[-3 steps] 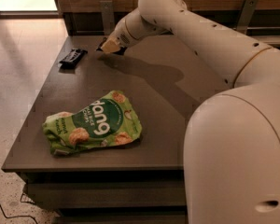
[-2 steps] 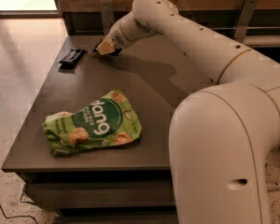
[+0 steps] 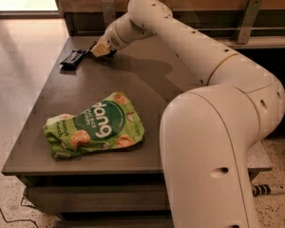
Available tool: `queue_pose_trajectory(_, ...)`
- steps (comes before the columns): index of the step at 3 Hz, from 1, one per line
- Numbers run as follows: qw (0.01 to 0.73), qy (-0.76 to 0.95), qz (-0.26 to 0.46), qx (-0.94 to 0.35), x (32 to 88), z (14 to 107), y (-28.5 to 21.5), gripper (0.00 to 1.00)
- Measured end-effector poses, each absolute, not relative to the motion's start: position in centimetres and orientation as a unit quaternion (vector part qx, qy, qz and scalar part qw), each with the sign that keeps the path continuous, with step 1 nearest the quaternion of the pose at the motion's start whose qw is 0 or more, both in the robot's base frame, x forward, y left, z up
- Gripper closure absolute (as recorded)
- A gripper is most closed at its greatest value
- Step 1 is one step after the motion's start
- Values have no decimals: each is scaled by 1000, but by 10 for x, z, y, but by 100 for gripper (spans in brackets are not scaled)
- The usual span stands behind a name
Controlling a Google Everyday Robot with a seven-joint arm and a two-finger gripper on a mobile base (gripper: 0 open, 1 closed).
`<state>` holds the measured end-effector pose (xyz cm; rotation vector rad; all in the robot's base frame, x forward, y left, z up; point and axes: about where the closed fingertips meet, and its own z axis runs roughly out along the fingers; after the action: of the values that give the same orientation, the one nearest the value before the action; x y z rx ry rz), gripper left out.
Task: Move rxbar chocolate near rxbar blueberry
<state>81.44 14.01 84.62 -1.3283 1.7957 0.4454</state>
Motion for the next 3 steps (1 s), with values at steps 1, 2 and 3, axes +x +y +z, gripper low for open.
queue_pose_trajectory(1,417,716,179,-530,814,844,142,51)
queue_pose_trajectory(2,415,716,181,-532,814,841,146,20)
queue_pose_trajectory(3,413,716,182,-533,813,838,148,0)
